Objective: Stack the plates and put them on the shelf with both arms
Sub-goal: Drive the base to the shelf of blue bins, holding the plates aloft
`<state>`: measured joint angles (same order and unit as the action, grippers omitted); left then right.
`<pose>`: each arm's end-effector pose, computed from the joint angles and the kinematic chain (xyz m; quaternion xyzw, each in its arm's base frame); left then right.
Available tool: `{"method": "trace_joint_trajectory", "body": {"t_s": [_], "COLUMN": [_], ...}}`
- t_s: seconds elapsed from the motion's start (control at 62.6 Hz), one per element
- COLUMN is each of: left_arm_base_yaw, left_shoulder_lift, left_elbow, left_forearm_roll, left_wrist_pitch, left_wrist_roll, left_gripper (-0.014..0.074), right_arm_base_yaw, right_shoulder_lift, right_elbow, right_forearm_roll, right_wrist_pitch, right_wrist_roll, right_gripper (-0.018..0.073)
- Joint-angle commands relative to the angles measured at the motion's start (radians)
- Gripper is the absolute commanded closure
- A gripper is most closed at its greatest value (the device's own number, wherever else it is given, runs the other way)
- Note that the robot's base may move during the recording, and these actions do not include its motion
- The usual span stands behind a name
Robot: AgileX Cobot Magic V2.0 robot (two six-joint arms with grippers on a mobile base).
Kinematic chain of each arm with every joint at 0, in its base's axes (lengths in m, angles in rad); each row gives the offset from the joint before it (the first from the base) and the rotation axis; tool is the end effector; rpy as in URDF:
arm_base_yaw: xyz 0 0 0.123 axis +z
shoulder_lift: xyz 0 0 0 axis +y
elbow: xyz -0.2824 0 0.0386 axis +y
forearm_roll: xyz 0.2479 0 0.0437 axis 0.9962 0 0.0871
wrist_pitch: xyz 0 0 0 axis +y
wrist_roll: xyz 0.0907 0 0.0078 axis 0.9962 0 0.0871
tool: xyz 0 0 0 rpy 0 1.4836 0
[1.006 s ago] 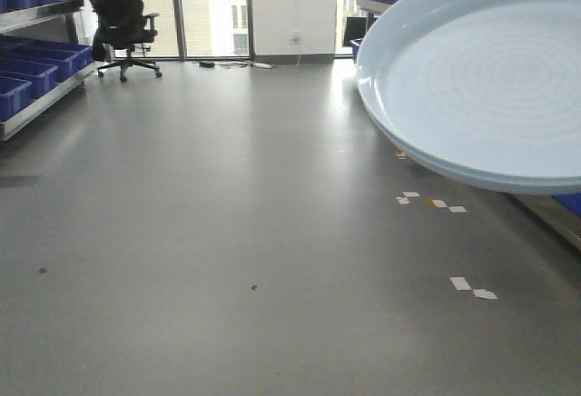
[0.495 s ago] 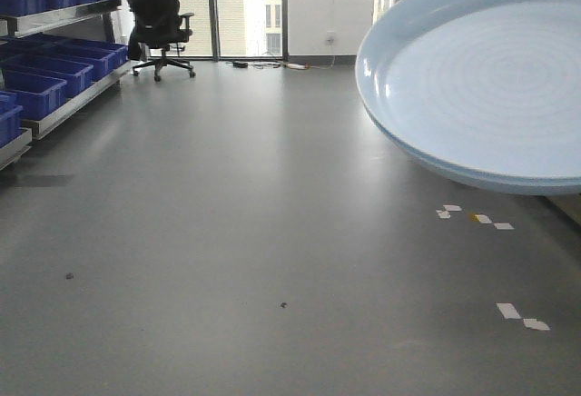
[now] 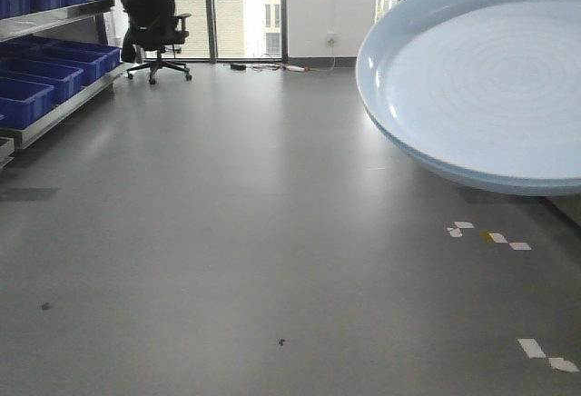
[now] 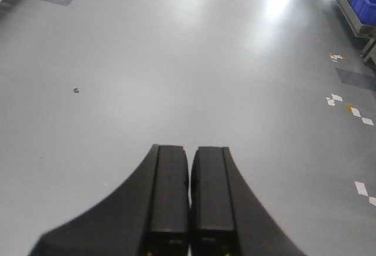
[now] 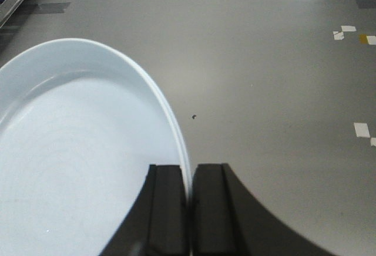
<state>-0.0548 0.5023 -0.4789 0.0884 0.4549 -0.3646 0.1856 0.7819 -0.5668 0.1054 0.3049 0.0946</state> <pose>0.1041 -0.0022 0.2960 -0.1062 0.8237 -0.0783 0.5515 0.1576 0.0325 0.3010 -0.0045 0.8419 0.1151 0.5271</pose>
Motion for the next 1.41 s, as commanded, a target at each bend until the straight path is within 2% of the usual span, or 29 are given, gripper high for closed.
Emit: {"method": "trace_joint_trajectory", "body": {"t_s": [0.0, 1.39], "left_arm_base_yaw": [0.000, 0.000], "left_shoulder_lift": [0.003, 0.003], "left_elbow": [-0.029, -0.029], "left_forearm_roll": [0.003, 0.003], "left_wrist_pitch": [-0.073, -0.073], "left_wrist_roll": [-0.008, -0.008], "left_gripper": [0.0496, 0.0496], "right_arm_base_yaw": [-0.006, -0.006], "right_shoulder_lift": [-0.008, -0.007], "right_elbow": [-0.030, -0.030], "right_forearm_roll": [0.004, 0.004], "right_wrist_pitch": [-0.094, -0.094], "right_wrist_roll": [-0.003, -0.003], "right_gripper": [0.0504, 0.0504]}}
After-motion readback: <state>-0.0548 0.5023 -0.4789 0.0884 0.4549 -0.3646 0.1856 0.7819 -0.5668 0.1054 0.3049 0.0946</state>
